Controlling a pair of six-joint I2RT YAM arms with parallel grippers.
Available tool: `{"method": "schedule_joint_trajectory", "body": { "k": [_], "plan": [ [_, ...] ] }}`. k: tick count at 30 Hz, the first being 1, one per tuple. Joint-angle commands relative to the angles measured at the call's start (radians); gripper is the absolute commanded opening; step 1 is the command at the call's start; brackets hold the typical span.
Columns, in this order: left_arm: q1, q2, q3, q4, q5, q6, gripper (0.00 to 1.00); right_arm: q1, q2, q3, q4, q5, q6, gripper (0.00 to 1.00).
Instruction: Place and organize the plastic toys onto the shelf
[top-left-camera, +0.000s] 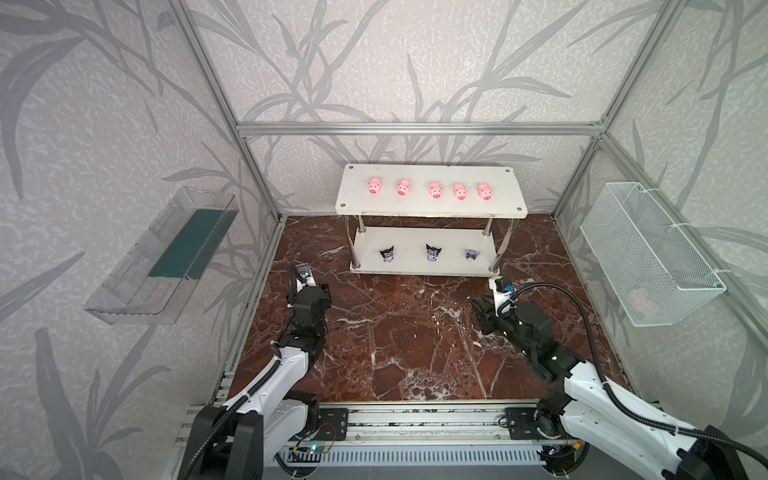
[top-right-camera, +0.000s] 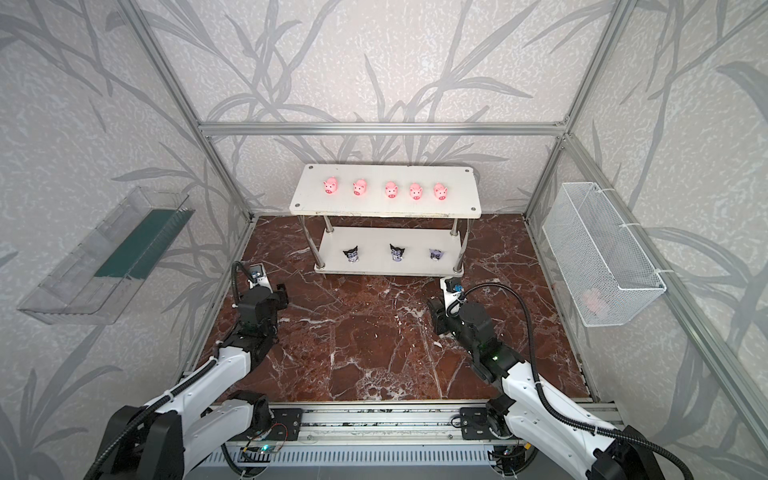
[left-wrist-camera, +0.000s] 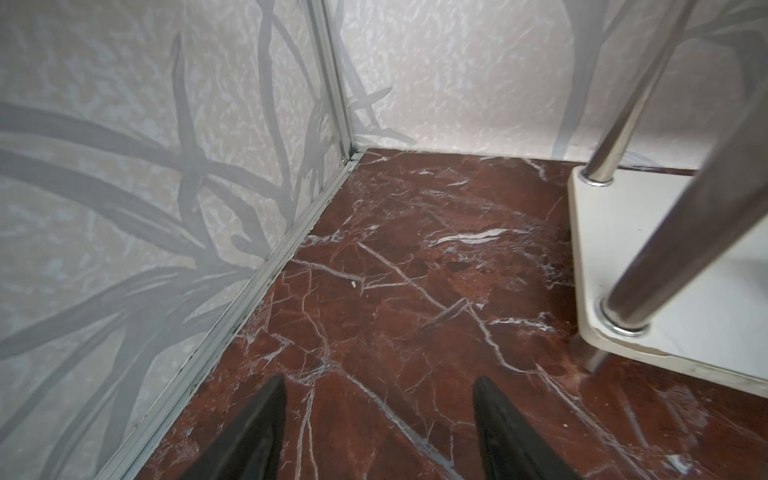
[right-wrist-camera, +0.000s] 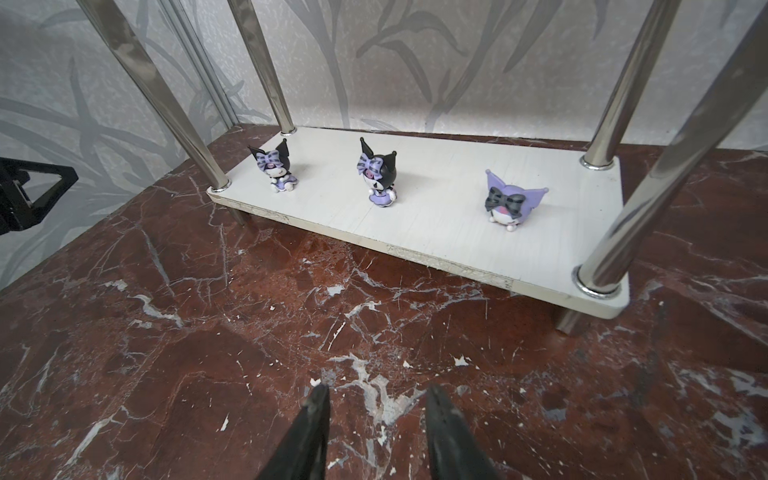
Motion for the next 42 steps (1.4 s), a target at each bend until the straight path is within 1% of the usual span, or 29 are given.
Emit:
{"method": "schedule_joint_trajectory", "body": {
  "k": [1,3,5,9,11,12,14,15,18,21,22,23,27,31,33,34,35,37,40,42],
  "plan": [
    [0.056,0.078,-0.024,0.195,0.079,-0.038,0.7,-0.008,-0.01,-0.016,-0.019,0.094,-0.008,0.39],
    [0.07,0.161,-0.038,0.291,0.112,-0.022,0.72,-0.012,-0.013,-0.016,-0.016,0.145,-0.007,0.4],
    [0.076,0.246,-0.04,0.379,0.118,-0.006,0.72,-0.024,-0.024,-0.008,-0.025,0.197,-0.035,0.4],
    [0.086,0.393,0.001,0.467,0.123,0.022,0.73,-0.068,-0.053,-0.012,-0.009,0.329,-0.09,0.42],
    [0.092,0.465,0.041,0.441,0.119,0.002,0.73,-0.1,-0.056,-0.024,0.031,0.407,-0.119,0.44],
    [0.095,0.501,0.049,0.478,0.123,0.019,0.74,-0.117,-0.057,-0.026,0.041,0.429,-0.129,0.44],
    [0.098,0.475,0.056,0.412,0.13,-0.005,0.75,-0.158,-0.057,-0.041,0.088,0.457,-0.162,0.44],
    [0.099,0.475,0.056,0.409,0.129,-0.007,0.75,-0.177,-0.056,-0.051,0.106,0.465,-0.165,0.44],
    [0.099,0.513,0.025,0.53,0.127,0.01,0.75,-0.237,-0.033,-0.088,0.178,0.469,-0.172,0.44],
    [0.099,0.512,0.027,0.522,0.124,0.007,0.76,-0.27,0.031,-0.108,0.253,0.472,-0.189,0.45],
    [0.099,0.512,0.026,0.523,0.124,0.007,0.95,-0.275,0.062,-0.115,0.288,0.472,-0.193,0.45],
    [0.098,0.511,0.028,0.521,0.125,0.007,0.99,-0.279,0.102,-0.121,0.331,0.465,-0.199,0.46],
    [0.099,0.51,0.026,0.522,0.124,0.007,0.99,-0.28,0.279,-0.123,0.53,0.461,-0.243,0.49],
    [0.098,0.511,0.025,0.526,0.124,0.007,0.99,-0.283,0.483,-0.105,0.762,0.461,-0.34,0.51],
    [0.097,0.513,0.023,0.528,0.121,0.007,0.99,-0.286,0.566,-0.096,0.86,0.454,-0.368,0.52],
    [0.098,0.515,0.022,0.532,0.121,0.007,0.99,-0.296,0.602,-0.089,0.878,0.44,-0.344,0.53],
    [0.097,0.517,0.019,0.542,0.119,0.007,0.99,-0.308,0.635,-0.079,0.89,0.402,-0.345,0.54],
    [0.095,0.517,0.019,0.543,0.118,0.008,0.99,-0.317,0.686,-0.051,0.866,0.382,-0.339,0.54],
    [0.096,0.517,0.02,0.542,0.115,0.009,0.99,-0.328,0.758,-0.061,0.948,0.326,-0.342,0.55],
    [0.095,0.518,0.019,0.543,0.115,0.009,0.99,-0.336,0.744,-0.052,0.905,0.302,-0.328,0.55]
  ]
}}
